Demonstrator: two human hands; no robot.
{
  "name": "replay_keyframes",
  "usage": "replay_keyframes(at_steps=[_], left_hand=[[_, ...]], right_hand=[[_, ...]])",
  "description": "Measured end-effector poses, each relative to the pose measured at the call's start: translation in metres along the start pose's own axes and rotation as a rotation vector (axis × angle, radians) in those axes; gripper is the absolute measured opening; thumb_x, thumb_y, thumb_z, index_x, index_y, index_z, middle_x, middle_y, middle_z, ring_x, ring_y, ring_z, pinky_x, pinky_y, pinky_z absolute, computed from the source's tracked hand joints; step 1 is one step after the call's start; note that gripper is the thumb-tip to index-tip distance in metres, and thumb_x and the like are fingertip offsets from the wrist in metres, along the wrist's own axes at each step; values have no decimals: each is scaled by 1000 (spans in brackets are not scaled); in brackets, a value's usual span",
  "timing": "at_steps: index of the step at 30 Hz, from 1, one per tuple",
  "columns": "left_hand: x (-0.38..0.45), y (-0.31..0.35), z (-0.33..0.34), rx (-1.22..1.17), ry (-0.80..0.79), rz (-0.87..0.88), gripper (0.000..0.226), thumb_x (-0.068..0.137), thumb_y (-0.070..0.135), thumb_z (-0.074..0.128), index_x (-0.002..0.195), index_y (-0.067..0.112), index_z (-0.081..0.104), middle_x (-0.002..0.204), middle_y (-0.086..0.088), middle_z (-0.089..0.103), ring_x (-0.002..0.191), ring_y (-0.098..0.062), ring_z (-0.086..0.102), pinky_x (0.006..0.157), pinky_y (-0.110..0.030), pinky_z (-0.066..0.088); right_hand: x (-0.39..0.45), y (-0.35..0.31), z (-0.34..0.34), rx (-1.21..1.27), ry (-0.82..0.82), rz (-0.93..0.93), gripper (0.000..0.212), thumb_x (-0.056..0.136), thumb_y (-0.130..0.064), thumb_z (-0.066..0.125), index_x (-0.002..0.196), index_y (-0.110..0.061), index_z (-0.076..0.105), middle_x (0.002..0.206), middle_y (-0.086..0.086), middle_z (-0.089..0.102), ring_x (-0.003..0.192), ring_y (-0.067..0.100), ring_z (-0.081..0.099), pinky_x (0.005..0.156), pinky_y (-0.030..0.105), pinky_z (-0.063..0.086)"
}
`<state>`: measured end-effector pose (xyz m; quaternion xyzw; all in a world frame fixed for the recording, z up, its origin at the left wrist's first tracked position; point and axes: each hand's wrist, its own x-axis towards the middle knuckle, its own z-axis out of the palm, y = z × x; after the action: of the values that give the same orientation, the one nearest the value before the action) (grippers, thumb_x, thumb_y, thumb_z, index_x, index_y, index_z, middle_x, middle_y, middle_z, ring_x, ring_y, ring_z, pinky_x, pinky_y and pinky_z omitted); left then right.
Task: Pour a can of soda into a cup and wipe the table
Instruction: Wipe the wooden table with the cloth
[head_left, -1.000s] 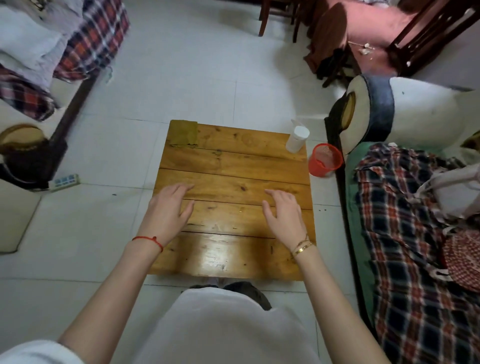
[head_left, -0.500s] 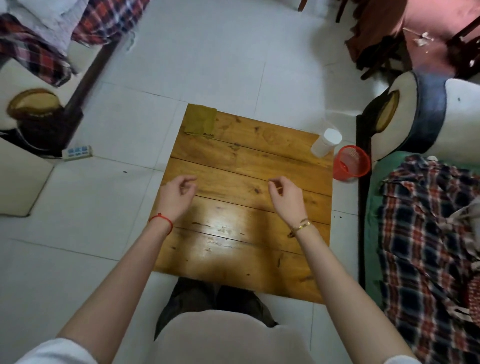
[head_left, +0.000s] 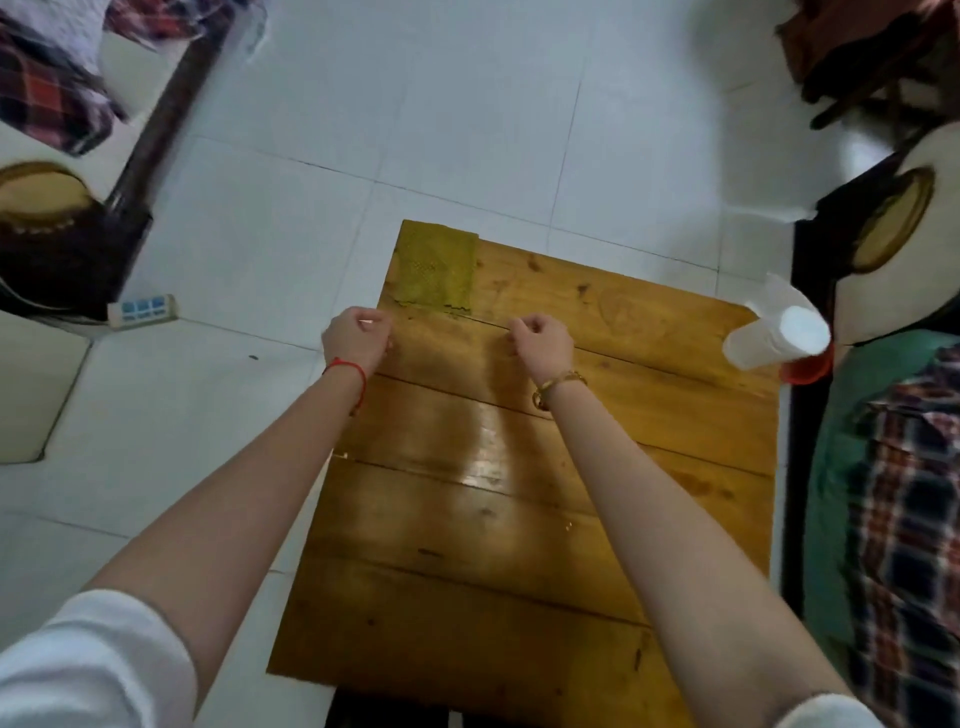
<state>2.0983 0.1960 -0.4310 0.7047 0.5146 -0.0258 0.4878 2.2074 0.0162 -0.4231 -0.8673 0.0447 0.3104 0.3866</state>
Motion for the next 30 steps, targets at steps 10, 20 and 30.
replay_keyframes(at_steps=[10, 20, 30], left_hand=[[125, -12, 57, 134, 29, 33, 29, 94, 25, 59, 117, 9, 66, 117, -12, 70, 113, -29, 63, 100, -34, 48], [163, -17, 76, 127, 6, -4, 37, 92, 29, 66, 121, 7, 63, 124, -11, 66, 114, -28, 63, 103, -35, 48], [167, -19, 68, -82, -121, -4, 38, 87, 31, 68, 118, 9, 66, 121, -7, 65, 115, -24, 61, 101, -40, 51]], right_hand=[[128, 3, 78, -147, 7, -20, 22, 93, -23, 57, 86, -6, 69, 82, 13, 69, 77, 22, 58, 74, 40, 54], [166, 2, 114, -121, 100, 75, 34, 91, -22, 66, 63, -19, 47, 63, -3, 50, 57, 12, 49, 48, 26, 42], [156, 1, 109, 73, 71, 99, 22, 84, -21, 70, 71, -20, 52, 81, 0, 62, 81, 18, 63, 72, 31, 56]])
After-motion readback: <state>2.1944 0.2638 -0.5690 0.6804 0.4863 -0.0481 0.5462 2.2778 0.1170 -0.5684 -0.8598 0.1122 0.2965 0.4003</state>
